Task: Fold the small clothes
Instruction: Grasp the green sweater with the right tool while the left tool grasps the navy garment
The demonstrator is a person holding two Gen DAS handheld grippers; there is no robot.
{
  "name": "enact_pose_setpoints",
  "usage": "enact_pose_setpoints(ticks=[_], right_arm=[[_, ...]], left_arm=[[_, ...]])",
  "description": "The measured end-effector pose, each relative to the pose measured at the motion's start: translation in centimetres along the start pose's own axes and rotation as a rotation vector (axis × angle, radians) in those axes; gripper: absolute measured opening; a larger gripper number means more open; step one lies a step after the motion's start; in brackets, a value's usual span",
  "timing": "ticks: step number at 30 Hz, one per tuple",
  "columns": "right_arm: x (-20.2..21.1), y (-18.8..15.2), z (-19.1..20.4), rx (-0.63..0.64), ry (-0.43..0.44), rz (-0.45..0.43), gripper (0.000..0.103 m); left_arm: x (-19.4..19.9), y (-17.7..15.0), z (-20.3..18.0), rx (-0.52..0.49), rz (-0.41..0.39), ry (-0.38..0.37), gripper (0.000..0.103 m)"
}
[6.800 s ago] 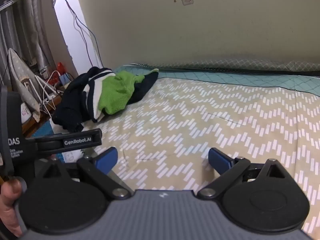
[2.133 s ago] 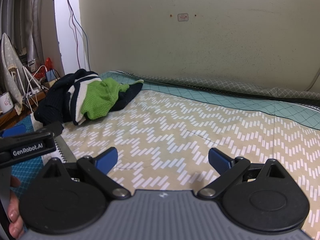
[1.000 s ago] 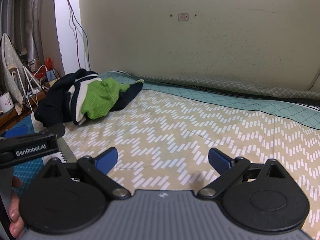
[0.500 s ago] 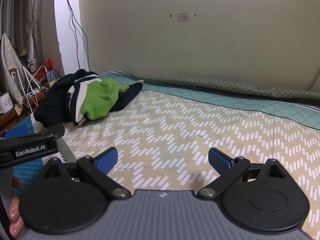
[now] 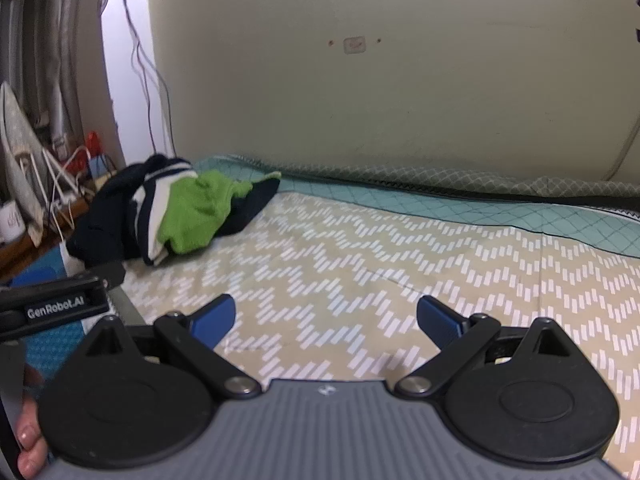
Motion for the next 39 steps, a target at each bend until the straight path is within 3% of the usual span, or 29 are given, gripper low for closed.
enact_pose_setpoints(ticks=[5, 8, 11, 12, 13, 14, 15, 16, 17, 18, 20, 23, 28, 32, 34, 35, 38, 39], right_arm=[[0.4, 0.6, -0.3, -0.037, 0.018, -0.023, 0.092], [0.5, 0.7, -0.3, -0.04, 0.025, -0.025, 0.091], [0.3, 0.7, -0.4, -0.043, 0.025, -0.019, 0.079], [0.2, 0.7, -0.4, -0.046, 0.029, -0.012, 0.07], [0.0, 0.7, -0.5, -0.053, 0.042, 0.005, 0.057], [-0.2, 0.6, -0.6, -0.061, 0.051, 0.021, 0.053], [-0.5, 0.5, -0.7, -0.071, 0.059, 0.042, 0.049], [-0.7, 0.4, -0.8, -0.082, 0.067, 0.059, 0.044], [-0.8, 0.3, -0.9, -0.094, 0.074, 0.07, 0.043], [-0.9, 0.4, -1.1, -0.106, 0.083, 0.075, 0.043], [-0.9, 0.5, -1.3, -0.127, 0.094, 0.071, 0.044], [-0.8, 0.6, -1.4, -0.151, 0.112, 0.065, 0.045], [-0.5, 0.6, -0.8, -0.244, 0.197, 0.107, 0.051], [-1.8, 1.8, 1.6, -0.309, 0.32, 0.19, 0.065], [-2.9, 2.7, 3.0, -0.306, 0.344, 0.194, 0.073], [-3.7, 2.9, 3.6, -0.301, 0.347, 0.192, 0.073], [-6.5, 3.1, 4.8, -0.296, 0.315, 0.219, 0.081], [-7.7, 3.0, 5.2, -0.312, 0.312, 0.241, 0.092]], left_arm=[[-2.6, 3.2, 2.8, -0.024, 0.002, 0.056, 0.103], [-5.1, 5.7, 5.5, -0.016, 0.009, 0.135, 0.103], [-8.7, 7.3, 6.7, -0.012, 0.074, 0.133, 0.103], [-10.5, 7.4, 6.7, -0.029, 0.126, 0.117, 0.1], [-12.1, 7.3, 6.9, -0.031, 0.18, 0.109, 0.093], [-13.6, 6.9, 7.2, -0.011, 0.23, 0.094, 0.07], [-14.2, 6.7, 7.3, 0.027, 0.247, 0.056, 0.054], [-14.0, 6.8, 7.4, 0.064, 0.239, 0.032, 0.044], [-13.2, 7.0, 7.4, 0.072, 0.224, 0.041, 0.02], [-11.9, 7.4, 7.2, 0.057, 0.206, 0.062, 0.019], [-8.4, 7.5, 6.5, 0.085, 0.12, -0.042, 0.016], [-2.5, 6.1, 4.9, 0.052, 0.009, -0.181, 0.016], [6.8, 0.9, 5.5, 0.121, -0.089, -0.443, 0.016], [11.0, -3.8, 6.9, 0.11, -0.074, -0.559, 0.018], [11.5, -5.0, 8.0, 0.091, -0.051, -0.568, 0.021], [11.8, -5.2, 8.9, 0.087, -0.062, -0.551, 0.029], [12.3, -4.8, 11.4, 0.108, -0.11, -0.482, 0.066], [12.3, -4.5, 12.1, 0.127, -0.124, -0.47, 0.079]])
Point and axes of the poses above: each gripper's, at about its wrist camera, not at the fingertips, and x roughly against the way its jaws point, z to its left, y to its top, the point moved 7 cm from there along -x, roughly the way its jaws point, and after that the axes turned 11 degrees about -x, right-handed, at the moved point
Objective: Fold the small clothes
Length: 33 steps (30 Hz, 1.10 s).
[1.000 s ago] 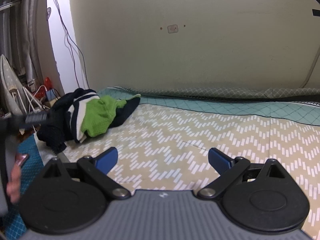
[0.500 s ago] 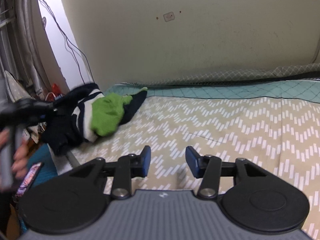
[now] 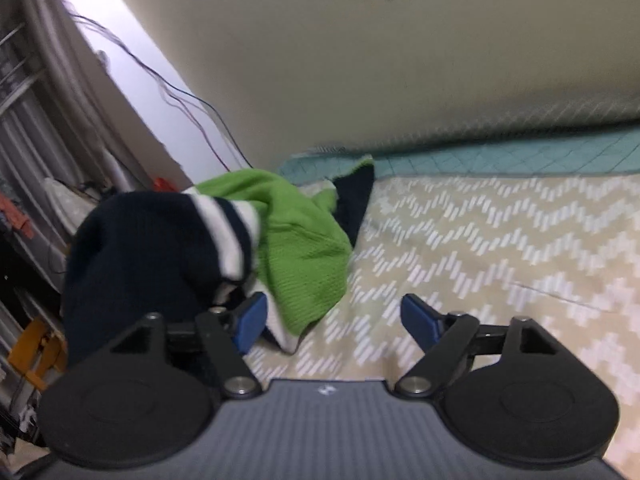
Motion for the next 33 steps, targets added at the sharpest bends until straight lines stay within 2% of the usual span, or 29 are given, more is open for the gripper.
enact_pose_setpoints(ticks=[1, 3, 5, 6, 7, 8, 9, 10, 11, 14, 16, 18, 20, 22, 23, 24, 28, 31, 33], right_arm=[[-1.0, 0.1, 0.1, -0.022, 0.004, 0.012, 0.097], [-3.1, 0.2, 0.3, -0.048, 0.031, 0.017, 0.097], [-5.3, 0.6, 0.4, -0.047, 0.011, 0.011, 0.097], [-6.7, 0.7, 0.5, -0.04, -0.01, 0.016, 0.097], [-8.1, 0.6, 0.7, -0.036, -0.018, 0.035, 0.091], [-8.3, 0.8, 1.0, -0.011, -0.028, 0.019, 0.074], [-9.2, 0.7, 1.7, 0.013, -0.051, 0.042, 0.017], [-9.5, 0.5, 2.2, 0.014, -0.051, 0.084, 0.01], [-9.3, 0.7, 2.6, 0.003, -0.052, 0.09, 0.007], [-4.0, 3.4, 4.9, 0.073, 0.021, -0.036, 0.002], [1.6, 6.6, 5.9, 0.079, 0.075, -0.142, 0.001], [7.9, 9.2, 6.7, 0.111, 0.108, -0.257, 0.001], [13.9, 10.8, 7.5, 0.174, 0.109, -0.36, 0.001], [19.3, 11.1, 7.8, 0.236, 0.108, -0.44, 0.001], [22.2, 10.7, 7.8, 0.269, 0.104, -0.475, 0.001], [25.1, 10.2, 7.6, 0.306, 0.092, -0.505, 0.001], [31.2, 6.8, 4.3, 0.347, 0.024, -0.525, 0.002], [33.6, 2.8, -0.2, 0.297, -0.031, -0.488, 0.002], [34.4, 0.0, -3.6, 0.241, -0.053, -0.465, 0.003]], left_arm=[[0.1, 0.3, 0.0, 0.01, -0.012, -0.001, 0.083], [-0.3, 0.5, -0.1, 0.015, -0.019, -0.001, 0.085], [-1.5, 0.3, -0.2, 0.006, 0.001, 0.024, 0.085], [-2.1, -0.1, -0.4, -0.001, 0.016, 0.042, 0.08], [-2.8, -0.4, -0.5, -0.002, 0.031, 0.055, 0.073], [-3.8, -0.7, -0.4, 0.003, 0.052, 0.055, 0.044], [-4.2, -0.9, -0.7, 0.022, 0.081, 0.045, 0.019], [-4.1, -1.1, -0.9, 0.044, 0.095, 0.015, 0.017], [-3.8, -1.0, -1.1, 0.055, 0.088, -0.035, 0.016], [-1.4, -0.5, -2.5, 0.038, 0.042, -0.133, 0.015], [0.5, 0.4, -3.0, 0.044, 0.0, -0.27, 0.015], [2.7, 1.1, -3.9, 0.012, -0.039, -0.404, 0.017], [4.6, 1.5, -4.3, -0.039, -0.057, -0.466, 0.024], [6.0, 1.7, -3.9, -0.083, -0.085, -0.452, 0.049], [6.5, 1.8, -3.3, -0.089, -0.101, -0.421, 0.072], [6.7, 2.0, -2.6, -0.084, -0.115, -0.389, 0.081], [5.6, 3.3, -1.1, -0.037, -0.101, -0.337, 0.082], [2.7, 4.6, -2.5, -0.093, -0.07, -0.324, 0.083], [0.1, 5.3, -4.7, -0.132, -0.031, -0.35, 0.086]])
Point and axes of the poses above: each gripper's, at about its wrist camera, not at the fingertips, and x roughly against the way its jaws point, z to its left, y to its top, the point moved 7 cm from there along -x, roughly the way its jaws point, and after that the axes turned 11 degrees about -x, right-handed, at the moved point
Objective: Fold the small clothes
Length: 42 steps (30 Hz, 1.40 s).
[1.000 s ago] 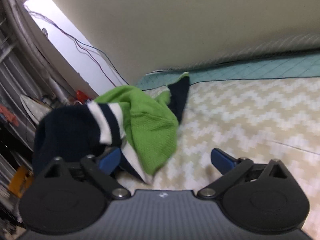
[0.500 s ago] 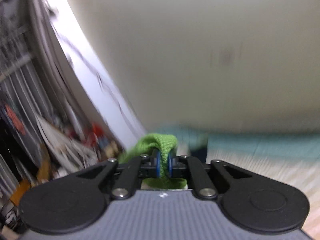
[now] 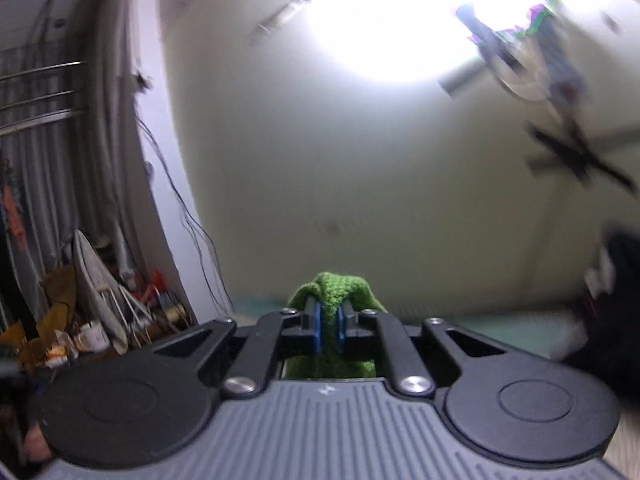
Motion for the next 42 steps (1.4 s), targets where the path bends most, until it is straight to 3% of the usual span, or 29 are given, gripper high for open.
enact_pose_setpoints(ticks=[3, 8, 9, 10, 11, 12, 13, 14, 15, 17, 20, 21, 22, 23, 25, 28, 30, 32, 33, 34, 36, 37, 38, 39, 42], right_arm=[[3.0, -4.8, -3.1, -0.111, -0.013, 0.035, 0.004], [7.6, -10.1, -5.6, -0.256, -0.023, 0.055, 0.005], [8.1, -10.8, -5.9, -0.246, -0.051, 0.06, 0.012], [8.4, -11.1, -5.8, -0.232, -0.074, 0.06, 0.028], [8.7, -11.3, -5.8, -0.217, -0.102, 0.057, 0.039], [8.8, -11.2, -5.9, -0.203, -0.134, 0.049, 0.058], [9.1, -11.1, -6.2, -0.194, -0.154, 0.035, 0.074], [9.6, -10.9, -6.5, -0.193, -0.159, 0.013, 0.075], [9.9, -10.8, -6.6, -0.196, -0.156, -0.009, 0.075], [9.6, -10.7, -6.8, -0.2, -0.144, 0.004, 0.075], [7.8, -11.4, -7.8, -0.202, -0.154, 0.069, 0.072], [6.8, -11.6, -8.0, -0.204, -0.151, 0.107, 0.042], [5.9, -11.5, -7.9, -0.192, -0.149, 0.136, 0.002], [5.2, -10.9, -7.8, -0.17, -0.161, 0.144, 0.001], [4.3, -8.0, -6.9, -0.107, -0.201, 0.082, 0.0], [2.5, -2.2, -5.1, -0.024, -0.192, -0.014, 0.0], [-0.5, 2.2, -3.9, 0.054, -0.212, -0.084, 0.001], [-4.8, 5.9, -3.9, 0.071, -0.254, -0.125, 0.019], [-7.3, 7.2, -4.5, 0.089, -0.292, -0.127, 0.059], [-9.6, 7.9, -5.3, 0.111, -0.339, -0.113, 0.068], [-12.1, 7.6, -7.5, 0.11, -0.458, -0.097, 0.066], [-12.1, 6.6, -8.3, 0.072, -0.45, -0.062, 0.065], [-11.3, 5.2, -8.7, 0.024, -0.395, -0.033, 0.066], [-10.1, 3.7, -9.0, -0.015, -0.335, -0.012, 0.067], [-6.6, -1.1, -10.4, -0.042, -0.308, 0.049, 0.072]], left_arm=[[-6.4, 0.6, -0.3, 0.001, 0.095, -0.027, 0.098], [-19.2, -0.4, 1.4, -0.027, 0.331, 0.039, 0.098], [-22.2, -1.1, 1.8, -0.033, 0.408, 0.058, 0.097], [-24.4, -2.2, 1.9, -0.029, 0.468, 0.071, 0.094], [-26.4, -3.5, 2.1, -0.012, 0.528, 0.075, 0.082], [-27.7, -4.4, 2.1, 0.006, 0.57, 0.063, 0.06], [-28.9, -5.3, 1.9, 0.021, 0.61, 0.046, 0.047], [-29.8, -6.3, 1.6, 0.022, 0.642, 0.044, 0.029], [-30.4, -6.6, 1.4, -0.004, 0.642, 0.07, 0.018], [-30.2, -6.5, 0.9, -0.043, 0.62, 0.078, 0.01], [-27.9, -3.7, 1.9, 0.04, 0.525, 0.038, 0.009], [-27.0, -2.1, 2.6, 0.08, 0.482, 0.027, 0.009], [-25.9, -0.6, 3.3, 0.118, 0.438, 0.019, 0.009], [-24.5, 1.0, 4.1, 0.15, 0.387, 0.011, 0.009], [-21.2, 4.9, 5.6, 0.174, 0.254, 0.024, 0.009], [-17.1, 9.7, 8.2, 0.171, 0.045, 0.153, 0.006], [-16.4, 11.6, 9.9, 0.16, -0.028, 0.295, 0.006], [-17.6, 11.1, 11.0, 0.136, 0.024, 0.379, 0.018], [-18.4, 9.9, 11.6, 0.142, 0.088, 0.403, 0.024], [-18.7, 8.1, 12.1, 0.161, 0.151, 0.4, 0.024], [-17.4, 4.3, 11.9, 0.163, 0.206, 0.335, 0.029], [-16.2, 1.9, 11.6, 0.143, 0.233, 0.306, 0.035], [-15.0, -0.7, 11.4, 0.127, 0.268, 0.284, 0.054], [-13.9, -3.0, 11.2, 0.124, 0.305, 0.26, 0.061], [-10.8, -8.8, 9.9, 0.154, 0.413, 0.137, 0.062]])
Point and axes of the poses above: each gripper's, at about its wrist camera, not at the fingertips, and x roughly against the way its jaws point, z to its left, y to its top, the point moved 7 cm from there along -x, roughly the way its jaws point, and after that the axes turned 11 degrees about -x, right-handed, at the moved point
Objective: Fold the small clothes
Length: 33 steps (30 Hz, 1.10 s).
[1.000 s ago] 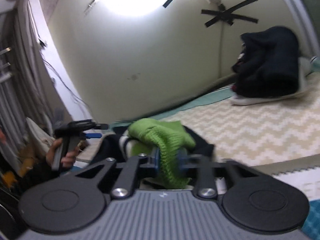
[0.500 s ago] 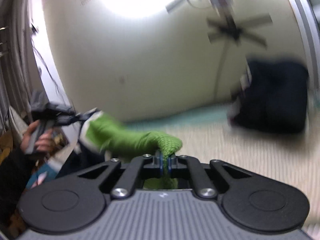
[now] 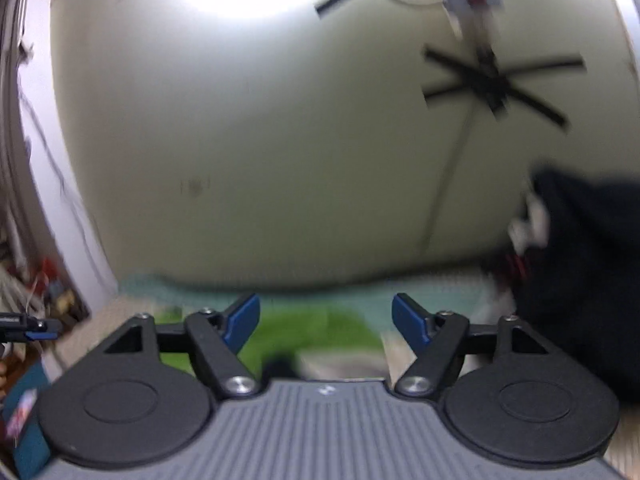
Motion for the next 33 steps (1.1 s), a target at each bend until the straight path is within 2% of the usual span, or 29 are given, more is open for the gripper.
enact_pose_setpoints(ticks=[1, 2, 4, 6, 8, 9, 10, 11, 13, 16, 18, 20, 21, 22, 23, 24, 26, 27, 30, 32, 33], right_arm=[[0.6, -1.4, -0.9, -0.008, -0.01, 0.023, 0.076], [1.1, -2.6, -1.7, -0.031, -0.011, 0.049, 0.079], [1.2, -4.4, -2.8, -0.093, 0.005, 0.099, 0.097], [0.5, -5.7, -3.1, -0.145, -0.001, 0.118, 0.097], [-0.6, -7.2, -2.7, -0.188, 0.012, 0.169, 0.093], [-1.3, -7.9, -2.3, -0.2, 0.02, 0.193, 0.065], [-1.8, -8.6, -1.8, -0.196, 0.019, 0.214, 0.017], [-2.5, -9.0, -1.5, -0.181, 0.004, 0.233, 0.01], [-2.2, -8.9, -1.0, -0.151, -0.038, 0.205, 0.008], [1.6, -4.2, -1.3, -0.034, -0.139, 0.016, 0.008], [5.4, 0.0, -2.3, 0.05, -0.25, -0.134, 0.009], [7.9, 2.7, -3.5, 0.117, -0.36, -0.2, 0.016], [8.8, 3.5, -4.3, 0.165, -0.442, -0.202, 0.045], [9.4, 3.5, -4.8, 0.193, -0.493, -0.193, 0.062], [10.1, 3.2, -5.0, 0.203, -0.516, -0.195, 0.062], [10.8, 2.3, -4.9, 0.198, -0.487, -0.186, 0.062], [11.5, -0.6, -4.4, 0.137, -0.347, -0.091, 0.062], [11.7, -2.6, -3.5, 0.081, -0.242, -0.024, 0.062], [11.3, -9.6, 0.7, -0.074, 0.125, 0.243, 0.061], [10.6, -13.8, 4.0, -0.107, 0.28, 0.391, 0.061], [10.1, -15.7, 5.6, -0.111, 0.328, 0.465, 0.06]], left_arm=[[0.2, -1.9, -0.3, -0.001, 0.031, -0.033, 0.064], [0.2, -3.3, -0.6, -0.004, 0.052, -0.05, 0.07], [0.4, -5.5, -2.1, -0.016, 0.077, -0.071, 0.075], [1.1, -6.2, -3.2, -0.019, 0.081, -0.087, 0.075], [1.6, -6.8, -4.2, -0.015, 0.086, -0.078, 0.075], [2.1, -7.3, -4.5, -0.01, 0.086, -0.077, 0.076], [2.0, -7.7, -4.5, -0.006, 0.086, -0.079, 0.075], [2.3, -8.0, -4.5, -0.007, 0.091, -0.075, 0.075], [3.1, -8.2, -4.4, -0.009, 0.096, -0.061, 0.075], [4.6, -8.1, -3.9, -0.004, 0.078, -0.059, 0.076], [4.9, -8.0, -3.6, -0.007, 0.074, -0.055, 0.076], [4.6, -8.1, -3.6, -0.01, 0.087, -0.053, 0.076], [4.4, -8.3, -3.6, -0.009, 0.099, -0.055, 0.076], [4.1, -8.5, -3.7, -0.008, 0.11, -0.058, 0.076], [3.9, -8.7, -3.8, -0.009, 0.12, -0.062, 0.075], [3.7, -9.0, -4.0, -0.016, 0.129, -0.064, 0.074], [3.8, -9.0, -4.4, -0.044, 0.136, -0.061, 0.073], [3.9, -9.1, -4.5, -0.049, 0.141, -0.066, 0.067], [4.0, -9.3, -5.0, -0.064, 0.164, -0.076, 0.06], [4.1, -9.4, -5.2, -0.072, 0.173, -0.071, 0.06], [4.1, -9.5, -5.4, -0.075, 0.176, -0.074, 0.057]])
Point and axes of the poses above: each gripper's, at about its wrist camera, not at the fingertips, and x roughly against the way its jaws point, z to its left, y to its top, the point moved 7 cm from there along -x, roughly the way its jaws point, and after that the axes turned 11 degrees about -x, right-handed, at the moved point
